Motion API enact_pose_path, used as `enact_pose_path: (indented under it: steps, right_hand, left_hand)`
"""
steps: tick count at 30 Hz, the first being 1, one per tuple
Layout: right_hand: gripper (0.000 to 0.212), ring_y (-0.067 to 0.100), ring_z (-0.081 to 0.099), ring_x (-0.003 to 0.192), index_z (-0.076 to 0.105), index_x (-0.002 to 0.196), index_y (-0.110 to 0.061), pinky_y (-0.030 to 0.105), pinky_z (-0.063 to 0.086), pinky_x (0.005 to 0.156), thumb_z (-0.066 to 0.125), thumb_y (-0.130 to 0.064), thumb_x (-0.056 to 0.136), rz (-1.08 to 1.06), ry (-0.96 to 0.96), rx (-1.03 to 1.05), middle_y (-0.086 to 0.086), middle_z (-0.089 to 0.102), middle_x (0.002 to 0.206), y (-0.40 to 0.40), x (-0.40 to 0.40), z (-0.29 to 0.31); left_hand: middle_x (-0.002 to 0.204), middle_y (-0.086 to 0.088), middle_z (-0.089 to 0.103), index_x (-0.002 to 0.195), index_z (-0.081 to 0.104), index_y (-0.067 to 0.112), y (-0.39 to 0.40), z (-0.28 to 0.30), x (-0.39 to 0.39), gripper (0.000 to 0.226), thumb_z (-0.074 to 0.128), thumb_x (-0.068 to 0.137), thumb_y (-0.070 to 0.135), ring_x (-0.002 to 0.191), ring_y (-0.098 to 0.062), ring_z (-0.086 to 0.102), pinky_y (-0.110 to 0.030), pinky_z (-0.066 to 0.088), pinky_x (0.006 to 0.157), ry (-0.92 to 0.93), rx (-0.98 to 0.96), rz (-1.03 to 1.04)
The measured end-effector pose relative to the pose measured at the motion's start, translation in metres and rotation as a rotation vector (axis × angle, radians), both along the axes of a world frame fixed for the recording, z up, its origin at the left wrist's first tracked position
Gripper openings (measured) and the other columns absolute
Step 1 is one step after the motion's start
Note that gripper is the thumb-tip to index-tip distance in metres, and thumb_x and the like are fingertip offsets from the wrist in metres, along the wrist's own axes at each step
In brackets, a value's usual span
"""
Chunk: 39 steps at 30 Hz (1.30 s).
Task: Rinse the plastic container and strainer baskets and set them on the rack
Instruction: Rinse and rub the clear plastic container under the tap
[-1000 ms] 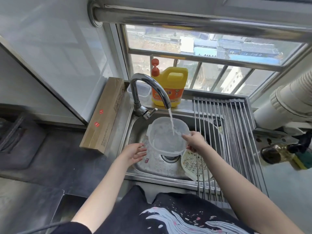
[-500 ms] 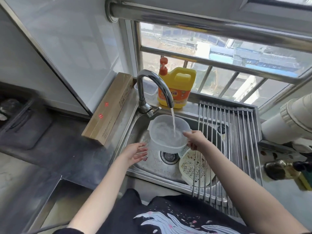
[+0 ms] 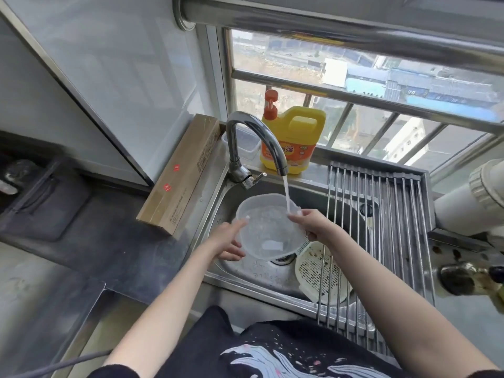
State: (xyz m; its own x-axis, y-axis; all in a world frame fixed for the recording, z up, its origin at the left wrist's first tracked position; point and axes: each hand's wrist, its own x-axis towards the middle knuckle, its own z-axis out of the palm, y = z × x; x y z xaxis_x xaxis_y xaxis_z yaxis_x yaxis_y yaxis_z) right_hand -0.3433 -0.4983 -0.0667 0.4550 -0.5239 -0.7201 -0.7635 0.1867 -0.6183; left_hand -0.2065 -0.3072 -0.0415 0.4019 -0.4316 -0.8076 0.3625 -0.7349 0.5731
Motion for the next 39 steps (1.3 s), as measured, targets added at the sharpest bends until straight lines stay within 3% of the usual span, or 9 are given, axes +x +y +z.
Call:
enact_pose_path:
  steps: [4,10,13,17,22,27,30,33,39]
  right_hand:
    - [0.023,0.015,0.047,0.060,0.058,0.096,-0.014,0.027,0.035,0.050,0.063,-0.036,0.090,0.145,-0.007,-0.143,0.003,0.055,0.082,0.003,0.014,-0.001]
    - [0.031,0.033,0.053,0.109,0.047,0.121,-0.004,0.039,0.047,0.080,0.051,-0.014,0.091,0.653,0.011,-1.056,0.015,0.051,0.121,0.012,0.020,0.012]
    - [0.042,0.031,0.045,0.126,0.039,0.137,-0.011,0.037,0.039,0.099,0.044,-0.014,0.095,1.073,0.025,-1.095,0.013,0.044,0.137,0.012,0.028,0.010]
    - [0.071,0.029,-0.005,0.148,-0.008,0.151,-0.003,0.039,-0.002,0.120,0.032,-0.034,0.102,1.123,0.411,-1.072,0.016,-0.005,0.160,0.018,0.031,-0.007]
    - [0.072,0.033,0.024,0.143,0.031,0.147,0.000,0.041,0.016,0.118,0.022,-0.054,0.099,0.998,0.292,-0.434,0.021,0.025,0.154,0.050,0.028,-0.022]
    - [0.069,0.026,0.014,0.147,0.032,0.148,-0.012,0.044,-0.002,0.119,0.008,-0.053,0.099,0.951,0.349,-0.727,0.013,0.025,0.156,0.032,0.004,-0.018]
    - [0.064,0.029,0.037,0.137,0.039,0.143,-0.020,0.050,0.017,0.115,0.009,-0.055,0.099,0.879,0.146,-0.545,0.014,0.042,0.147,0.055,0.005,-0.009]
    - [0.047,0.029,0.062,0.104,0.045,0.135,-0.024,0.039,0.040,0.094,0.028,-0.051,0.100,1.002,0.030,-0.608,0.011,0.068,0.113,0.054,-0.005,0.008]
    - [0.008,0.019,0.061,0.070,0.064,0.082,-0.022,0.033,0.029,0.083,0.071,-0.024,0.079,1.216,-0.201,-1.208,-0.007,0.066,0.069,0.026,-0.026,0.020]
  left_hand:
    - [0.066,-0.015,0.054,0.090,0.046,0.003,-0.015,-0.001,-0.003,0.006,0.044,0.086,0.007,0.034,-0.017,0.058,-0.022,0.044,0.034,-0.350,0.053,-0.101]
    - [0.075,-0.011,0.049,0.070,0.034,0.016,-0.028,-0.001,-0.002,0.017,0.041,0.083,0.008,0.065,-0.035,0.063,-0.041,0.053,0.052,-0.747,-0.012,-0.234]
    - [0.073,-0.014,0.050,0.081,0.035,0.010,-0.033,0.001,-0.007,0.010,0.042,0.086,0.006,0.073,-0.036,0.057,-0.036,0.038,0.055,-0.928,0.000,-0.396]
    - [0.074,-0.022,0.057,0.086,0.036,0.007,-0.043,0.007,-0.011,0.006,0.040,0.090,0.003,0.070,-0.038,0.058,-0.034,0.030,0.052,-1.064,-0.061,-0.326]
    - [0.086,-0.026,0.063,0.105,0.045,0.000,-0.058,0.001,-0.022,0.015,0.040,0.091,0.004,0.078,-0.042,0.060,-0.042,0.040,0.058,-1.096,-0.085,-0.342]
    - [0.067,-0.009,0.047,0.089,0.040,0.005,-0.057,-0.011,-0.025,0.002,0.040,0.091,0.004,0.058,-0.027,0.043,-0.035,0.029,0.048,-0.914,-0.117,-0.084]
    - [0.063,-0.003,0.039,0.080,0.035,0.007,-0.064,-0.019,-0.028,0.010,0.042,0.088,0.004,0.060,-0.027,0.042,-0.037,0.030,0.051,-0.781,-0.148,-0.013]
    - [0.064,-0.007,0.043,0.076,0.037,0.010,-0.068,-0.028,-0.027,0.013,0.042,0.085,0.002,0.053,-0.028,0.051,-0.032,0.039,0.049,-0.538,-0.148,0.071]
    - [0.030,-0.002,0.035,0.078,0.044,0.003,-0.071,-0.048,-0.036,0.015,0.038,0.088,-0.004,0.021,-0.011,0.041,-0.012,0.034,0.028,0.133,-0.087,0.385]
